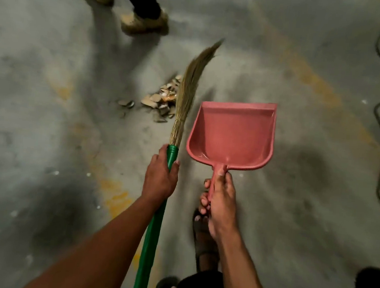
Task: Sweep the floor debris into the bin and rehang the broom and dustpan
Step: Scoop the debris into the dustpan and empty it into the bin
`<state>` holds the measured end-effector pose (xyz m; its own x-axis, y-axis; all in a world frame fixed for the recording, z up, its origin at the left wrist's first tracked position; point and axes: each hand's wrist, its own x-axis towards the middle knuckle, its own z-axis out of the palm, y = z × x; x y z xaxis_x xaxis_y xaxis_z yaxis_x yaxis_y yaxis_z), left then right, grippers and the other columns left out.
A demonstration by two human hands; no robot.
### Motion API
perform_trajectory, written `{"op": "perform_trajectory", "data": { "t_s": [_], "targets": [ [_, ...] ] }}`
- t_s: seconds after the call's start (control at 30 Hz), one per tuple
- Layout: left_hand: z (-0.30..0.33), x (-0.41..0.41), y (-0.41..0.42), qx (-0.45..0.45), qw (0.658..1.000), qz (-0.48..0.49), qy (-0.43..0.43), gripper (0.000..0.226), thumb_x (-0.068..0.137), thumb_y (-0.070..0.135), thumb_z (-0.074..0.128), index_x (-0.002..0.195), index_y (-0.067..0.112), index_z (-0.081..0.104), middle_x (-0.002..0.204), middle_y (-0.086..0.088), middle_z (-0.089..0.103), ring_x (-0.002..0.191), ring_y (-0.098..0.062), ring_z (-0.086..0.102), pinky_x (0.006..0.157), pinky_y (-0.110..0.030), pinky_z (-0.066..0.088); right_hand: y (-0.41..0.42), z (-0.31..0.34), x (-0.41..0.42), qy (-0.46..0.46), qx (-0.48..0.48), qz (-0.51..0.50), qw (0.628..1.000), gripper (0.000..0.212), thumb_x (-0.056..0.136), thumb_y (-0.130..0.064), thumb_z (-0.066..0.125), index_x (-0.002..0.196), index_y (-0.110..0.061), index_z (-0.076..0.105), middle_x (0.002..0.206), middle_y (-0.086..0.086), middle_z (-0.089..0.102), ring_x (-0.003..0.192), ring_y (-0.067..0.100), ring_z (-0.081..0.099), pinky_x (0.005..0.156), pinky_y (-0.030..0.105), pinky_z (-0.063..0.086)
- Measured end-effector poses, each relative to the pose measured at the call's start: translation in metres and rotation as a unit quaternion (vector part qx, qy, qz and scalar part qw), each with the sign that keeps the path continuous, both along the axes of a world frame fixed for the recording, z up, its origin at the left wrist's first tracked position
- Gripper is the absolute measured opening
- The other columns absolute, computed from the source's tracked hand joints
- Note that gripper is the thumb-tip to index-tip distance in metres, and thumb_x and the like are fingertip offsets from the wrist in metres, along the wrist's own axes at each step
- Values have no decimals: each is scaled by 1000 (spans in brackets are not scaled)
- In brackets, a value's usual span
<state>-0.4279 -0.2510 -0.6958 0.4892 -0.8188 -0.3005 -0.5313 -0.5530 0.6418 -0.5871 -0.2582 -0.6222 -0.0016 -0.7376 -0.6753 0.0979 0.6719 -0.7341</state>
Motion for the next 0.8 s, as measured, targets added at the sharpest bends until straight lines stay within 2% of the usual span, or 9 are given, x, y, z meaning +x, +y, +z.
{"op": "perform_trajectory", "data": {
  "t_s": [0.17, 0.37, 0.53, 0.67, 0.73, 0.8],
  "targets": [
    [-32, 51, -21, 21, 994, 89, -53, 58, 105, 39, 50, 158, 25, 31, 131, -14, 61, 114, -36, 62, 94, -46, 52, -44, -22, 52, -2, 3, 51, 999, 35, 107, -59, 42, 116, -30, 60, 86, 2, 50, 47, 7, 38, 40, 20, 26],
    [-78, 91, -41, 75, 975, 202, -44, 58, 109, 39, 40, 163, 23, 24, 137, -16, 58, 121, -38, 59, 98, -47, 50, -104, -51, 80, 14, -5, 82, 997, 36, 106, -59, 44, 124, -33, 61, 82, 2, 48, 48, 10, 34, 40, 20, 25],
    [-97, 115, -39, 89, 954, 285, -35, 47, 109, 41, 39, 153, 24, 32, 122, -17, 65, 108, -42, 63, 86, -47, 52, -119, -70, 85, 14, -2, 98, 995, 39, 106, -57, 47, 128, -28, 62, 79, 2, 48, 48, 9, 31, 40, 21, 24],
    [-116, 134, -30, 155, 923, 353, -9, 50, 110, 43, 37, 154, 21, 31, 117, -23, 68, 103, -45, 66, 84, -46, 53, -119, -83, 94, 28, 6, 121, 992, 41, 106, -57, 47, 134, -30, 61, 80, 1, 50, 48, 7, 35, 39, 21, 28],
    [-132, 141, -22, 190, 912, 363, 30, 48, 108, 47, 36, 149, 23, 33, 109, -22, 68, 89, -44, 70, 83, -48, 60, -122, -88, 102, 36, 9, 121, 992, 41, 106, -56, 47, 134, -28, 60, 79, 0, 50, 47, 6, 35, 38, 21, 28],
    [-148, 139, -15, 217, 914, 335, 67, 49, 106, 50, 36, 146, 23, 36, 103, -22, 67, 80, -44, 71, 78, -51, 63, -126, -91, 109, 37, 2, 119, 992, 39, 107, -55, 47, 131, -28, 61, 78, 0, 50, 47, 6, 35, 38, 20, 28]
  ]
}}
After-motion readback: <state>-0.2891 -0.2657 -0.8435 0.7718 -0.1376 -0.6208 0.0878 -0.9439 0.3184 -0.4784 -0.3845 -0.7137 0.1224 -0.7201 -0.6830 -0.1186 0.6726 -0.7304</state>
